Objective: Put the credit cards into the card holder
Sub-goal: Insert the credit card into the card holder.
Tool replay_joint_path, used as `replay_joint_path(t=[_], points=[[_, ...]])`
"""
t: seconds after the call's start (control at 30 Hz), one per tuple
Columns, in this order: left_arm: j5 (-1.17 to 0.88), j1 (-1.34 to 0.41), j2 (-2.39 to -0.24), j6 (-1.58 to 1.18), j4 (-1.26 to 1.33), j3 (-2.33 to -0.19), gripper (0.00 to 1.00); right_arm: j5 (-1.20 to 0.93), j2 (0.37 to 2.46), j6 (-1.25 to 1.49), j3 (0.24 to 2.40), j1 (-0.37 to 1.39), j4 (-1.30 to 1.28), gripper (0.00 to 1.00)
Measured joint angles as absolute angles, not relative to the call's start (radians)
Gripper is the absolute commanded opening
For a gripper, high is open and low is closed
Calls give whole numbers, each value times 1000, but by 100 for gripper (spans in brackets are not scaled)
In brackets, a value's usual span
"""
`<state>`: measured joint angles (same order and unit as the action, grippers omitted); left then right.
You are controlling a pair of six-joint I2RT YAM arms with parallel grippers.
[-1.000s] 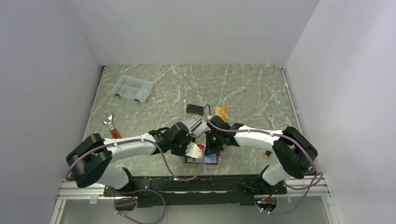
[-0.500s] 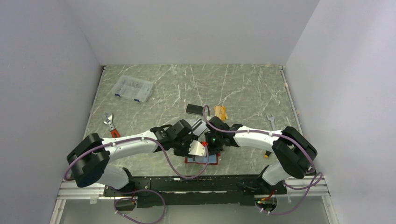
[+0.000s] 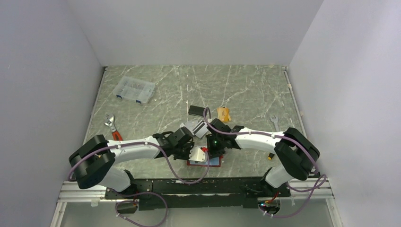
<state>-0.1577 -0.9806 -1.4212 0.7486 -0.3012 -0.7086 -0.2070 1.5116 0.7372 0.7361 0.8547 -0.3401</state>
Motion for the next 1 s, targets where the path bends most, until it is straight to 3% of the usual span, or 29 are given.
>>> replay_joint_path(t=[0.23, 1.0], points=[[-125, -992, -1392, 767, -212, -621, 11, -212, 1535, 738, 755, 855, -341, 0], [-10, -1080, -1404, 807, -168, -609, 11, -249, 1584, 738, 789, 855, -335, 0]])
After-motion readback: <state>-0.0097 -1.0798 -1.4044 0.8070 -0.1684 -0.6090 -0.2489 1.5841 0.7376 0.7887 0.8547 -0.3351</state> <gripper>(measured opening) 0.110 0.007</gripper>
